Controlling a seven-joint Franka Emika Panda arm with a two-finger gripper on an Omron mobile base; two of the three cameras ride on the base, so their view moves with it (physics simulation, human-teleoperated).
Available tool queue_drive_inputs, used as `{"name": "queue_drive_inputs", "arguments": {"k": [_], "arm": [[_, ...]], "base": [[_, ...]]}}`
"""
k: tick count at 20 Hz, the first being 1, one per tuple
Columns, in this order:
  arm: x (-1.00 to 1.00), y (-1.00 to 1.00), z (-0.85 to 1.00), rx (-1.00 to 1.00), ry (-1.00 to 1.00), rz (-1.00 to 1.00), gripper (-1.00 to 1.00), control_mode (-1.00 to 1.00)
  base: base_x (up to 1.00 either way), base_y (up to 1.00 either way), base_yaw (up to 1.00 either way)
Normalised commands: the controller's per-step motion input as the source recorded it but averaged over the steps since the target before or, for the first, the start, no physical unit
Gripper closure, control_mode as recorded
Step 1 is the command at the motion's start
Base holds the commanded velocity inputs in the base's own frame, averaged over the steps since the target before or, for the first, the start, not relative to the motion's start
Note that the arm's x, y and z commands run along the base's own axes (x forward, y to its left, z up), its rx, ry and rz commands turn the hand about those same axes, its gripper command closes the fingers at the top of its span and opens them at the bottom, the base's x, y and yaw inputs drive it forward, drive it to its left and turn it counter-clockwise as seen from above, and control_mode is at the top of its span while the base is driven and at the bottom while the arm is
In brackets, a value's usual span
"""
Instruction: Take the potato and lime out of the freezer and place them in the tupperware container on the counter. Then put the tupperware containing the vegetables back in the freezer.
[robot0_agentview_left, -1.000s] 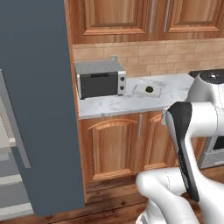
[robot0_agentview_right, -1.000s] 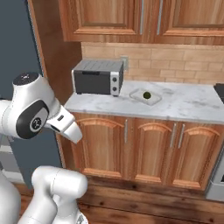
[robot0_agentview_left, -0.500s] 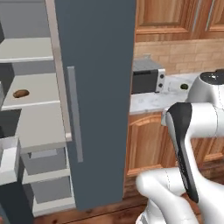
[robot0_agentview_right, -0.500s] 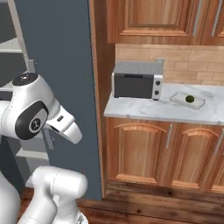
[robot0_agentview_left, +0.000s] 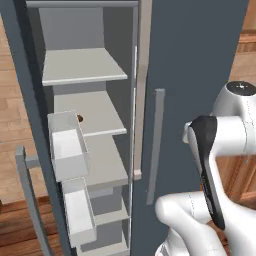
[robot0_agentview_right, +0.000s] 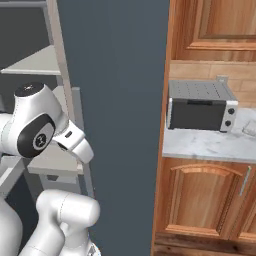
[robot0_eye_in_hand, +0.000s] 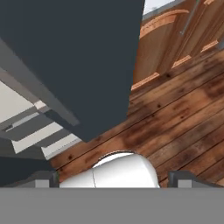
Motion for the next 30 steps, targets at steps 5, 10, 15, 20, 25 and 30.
{"name": "queue_drive_inputs", "arguments": {"k": [5,10,15,20,25,30], "arm": [[0.0,0.0,0.0,0.0,0.0,0.0,-1.0,1.0],[0.0,0.0,0.0,0.0,0.0,0.0,-1.0,1.0],[0.09,0.02,0.0,0.07,0.01,0.04,-1.0,-1.0],[0.03,0.59,0.0,0.25,0.03,0.0,-1.0,-1.0],[0.14,0.85,0.0,0.2,0.0,-0.04,-1.0,-1.0],[0.65,0.48,-0.02,0.18,0.0,-0.07,-1.0,-1.0]], "base": [[0.09,0.57,-0.02],[0.02,0.1,0.01],[0.02,0.0,0.01],[0.0,0.0,0.0],[0.0,0.0,0.0],[0.0,0.0,0.0]]}}
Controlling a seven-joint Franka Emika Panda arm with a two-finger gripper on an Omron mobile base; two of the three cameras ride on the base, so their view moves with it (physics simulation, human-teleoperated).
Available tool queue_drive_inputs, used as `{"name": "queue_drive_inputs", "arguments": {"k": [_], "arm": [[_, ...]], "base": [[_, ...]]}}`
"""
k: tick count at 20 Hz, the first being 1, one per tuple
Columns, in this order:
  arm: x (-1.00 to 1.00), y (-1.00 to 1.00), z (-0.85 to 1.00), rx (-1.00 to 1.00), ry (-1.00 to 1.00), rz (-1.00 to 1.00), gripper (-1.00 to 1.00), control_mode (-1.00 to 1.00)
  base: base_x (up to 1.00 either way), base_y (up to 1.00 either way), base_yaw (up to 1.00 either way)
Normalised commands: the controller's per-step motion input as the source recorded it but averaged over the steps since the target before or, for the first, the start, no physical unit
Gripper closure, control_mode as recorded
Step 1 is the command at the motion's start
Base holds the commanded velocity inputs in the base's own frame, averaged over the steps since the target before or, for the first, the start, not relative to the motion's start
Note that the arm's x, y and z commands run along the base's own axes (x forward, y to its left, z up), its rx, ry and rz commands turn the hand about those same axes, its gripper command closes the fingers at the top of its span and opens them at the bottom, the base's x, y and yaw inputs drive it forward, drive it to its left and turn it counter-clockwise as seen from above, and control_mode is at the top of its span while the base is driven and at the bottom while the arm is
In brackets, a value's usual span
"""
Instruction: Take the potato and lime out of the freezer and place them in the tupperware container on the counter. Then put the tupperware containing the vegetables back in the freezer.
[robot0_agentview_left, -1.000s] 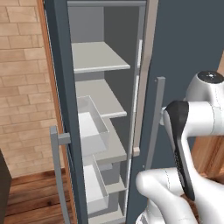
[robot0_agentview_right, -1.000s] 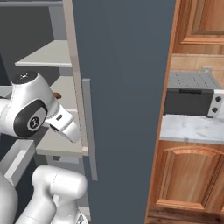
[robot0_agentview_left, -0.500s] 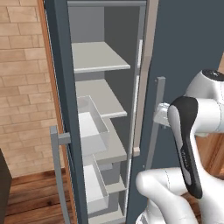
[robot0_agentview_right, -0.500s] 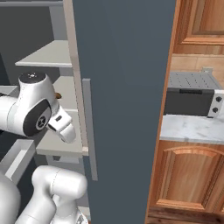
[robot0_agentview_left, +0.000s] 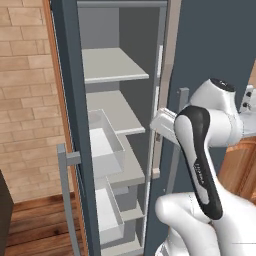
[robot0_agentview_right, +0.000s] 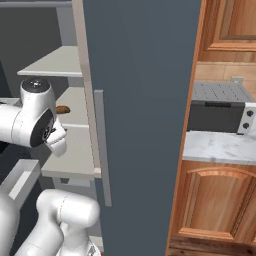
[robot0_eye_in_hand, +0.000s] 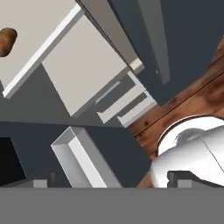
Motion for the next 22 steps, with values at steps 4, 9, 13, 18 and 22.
{"name": "queue_drive_inputs", "arguments": {"k": [4,9,13,18,22], "arm": [[0.96,0.38,-0.16,0.12,0.0,-0.1,-1.0,-1.0],[0.96,0.37,-0.34,0.02,0.0,-0.1,-1.0,-1.0],[0.81,0.24,-0.31,0.0,0.0,-0.07,-1.0,-1.0],[0.75,0.15,-0.12,0.07,0.0,-0.04,-1.0,-1.0],[0.77,0.23,-0.02,0.07,0.0,-0.01,-1.0,-1.0]], "base": [[0.0,0.0,0.0],[0.0,0.0,0.0],[0.0,0.0,0.0],[0.0,0.0,0.0],[0.0,0.0,0.0]]}}
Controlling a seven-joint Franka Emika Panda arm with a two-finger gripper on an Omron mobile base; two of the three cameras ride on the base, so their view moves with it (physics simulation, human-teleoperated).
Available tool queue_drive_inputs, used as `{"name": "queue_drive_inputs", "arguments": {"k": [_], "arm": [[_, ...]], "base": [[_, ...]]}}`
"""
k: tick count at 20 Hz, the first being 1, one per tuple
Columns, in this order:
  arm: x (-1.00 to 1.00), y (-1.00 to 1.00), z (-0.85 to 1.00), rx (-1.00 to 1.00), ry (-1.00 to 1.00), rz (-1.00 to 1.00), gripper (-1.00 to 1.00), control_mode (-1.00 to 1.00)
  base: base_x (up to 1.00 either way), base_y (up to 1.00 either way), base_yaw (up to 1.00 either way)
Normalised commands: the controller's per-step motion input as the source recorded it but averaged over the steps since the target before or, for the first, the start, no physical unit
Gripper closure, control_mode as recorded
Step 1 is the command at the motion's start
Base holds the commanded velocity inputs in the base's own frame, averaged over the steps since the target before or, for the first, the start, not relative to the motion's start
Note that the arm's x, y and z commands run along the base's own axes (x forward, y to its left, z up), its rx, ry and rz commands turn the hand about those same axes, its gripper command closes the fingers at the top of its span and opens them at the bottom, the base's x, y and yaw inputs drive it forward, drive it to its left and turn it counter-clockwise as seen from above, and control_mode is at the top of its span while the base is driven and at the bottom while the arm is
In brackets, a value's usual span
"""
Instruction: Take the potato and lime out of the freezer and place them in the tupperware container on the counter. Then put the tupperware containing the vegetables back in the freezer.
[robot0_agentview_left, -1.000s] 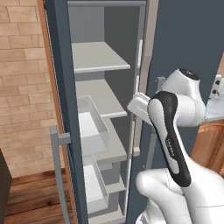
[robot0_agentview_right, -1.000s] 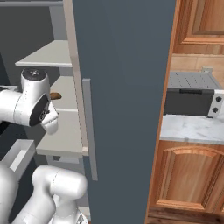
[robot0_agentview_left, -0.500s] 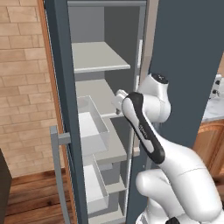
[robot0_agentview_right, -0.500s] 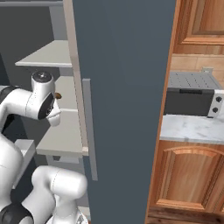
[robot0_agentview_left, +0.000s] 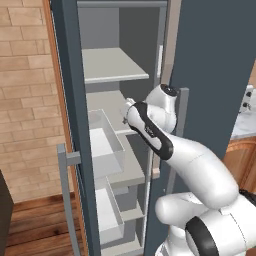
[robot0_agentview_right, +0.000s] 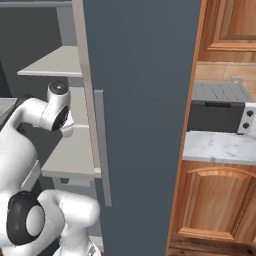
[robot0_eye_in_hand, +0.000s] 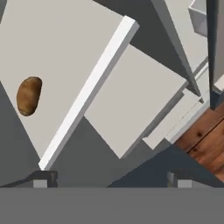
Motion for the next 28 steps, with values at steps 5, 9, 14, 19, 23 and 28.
{"name": "queue_drive_inputs", "arguments": {"k": [5,9,14,19,23,28], "arm": [[0.65,0.37,-0.11,0.02,0.0,0.0,-1.0,-1.0],[0.67,0.37,-0.16,0.01,0.02,0.0,-1.0,-1.0],[0.68,0.29,-0.11,0.04,0.01,0.0,-1.0,-1.0],[0.69,0.26,-0.21,0.04,0.05,0.0,-1.0,-1.0],[0.62,0.28,-0.22,0.04,0.05,-0.01,-1.0,-1.0],[0.5,0.33,-0.15,0.03,0.03,-0.02,-1.0,-1.0]], "base": [[0.0,0.0,0.0],[0.0,0.0,0.0],[0.0,0.0,0.0],[0.0,0.0,0.0],[0.0,0.0,0.0],[0.0,0.0,0.0]]}}
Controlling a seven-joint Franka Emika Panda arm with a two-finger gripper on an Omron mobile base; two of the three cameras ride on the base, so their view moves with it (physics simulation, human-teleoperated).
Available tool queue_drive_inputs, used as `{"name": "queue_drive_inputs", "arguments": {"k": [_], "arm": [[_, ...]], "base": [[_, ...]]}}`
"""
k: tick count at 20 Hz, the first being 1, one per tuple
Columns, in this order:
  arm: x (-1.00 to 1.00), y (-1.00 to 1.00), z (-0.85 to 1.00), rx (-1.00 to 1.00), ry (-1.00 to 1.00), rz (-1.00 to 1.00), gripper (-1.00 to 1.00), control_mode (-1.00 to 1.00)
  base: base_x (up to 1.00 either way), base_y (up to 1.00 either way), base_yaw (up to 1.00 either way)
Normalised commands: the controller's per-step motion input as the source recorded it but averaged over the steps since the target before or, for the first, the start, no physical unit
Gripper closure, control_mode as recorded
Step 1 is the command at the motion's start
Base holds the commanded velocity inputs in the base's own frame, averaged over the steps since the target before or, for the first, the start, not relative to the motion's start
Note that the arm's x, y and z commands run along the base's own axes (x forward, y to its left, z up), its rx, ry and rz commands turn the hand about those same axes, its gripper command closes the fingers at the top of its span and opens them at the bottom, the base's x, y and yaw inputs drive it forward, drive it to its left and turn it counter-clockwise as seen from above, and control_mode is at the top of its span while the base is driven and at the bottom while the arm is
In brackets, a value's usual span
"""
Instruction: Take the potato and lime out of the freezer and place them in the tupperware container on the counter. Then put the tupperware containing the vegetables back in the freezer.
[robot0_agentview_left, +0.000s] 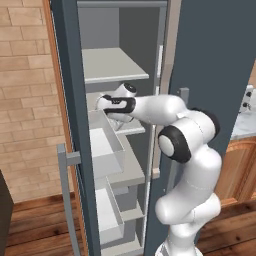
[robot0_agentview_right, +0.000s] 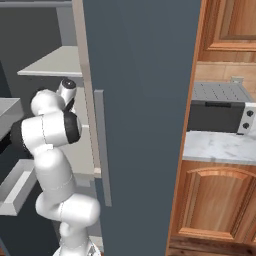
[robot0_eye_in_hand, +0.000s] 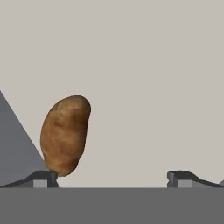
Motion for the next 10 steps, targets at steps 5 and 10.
{"name": "queue_drive_inputs", "arguments": {"k": [5,10], "arm": [[0.43,0.37,-0.08,0.01,0.02,-0.03,-1.0,-1.0],[0.45,0.31,-0.12,0.0,0.03,-0.03,-1.0,-1.0]], "base": [[0.0,0.0,0.0],[0.0,0.0,0.0]]}}
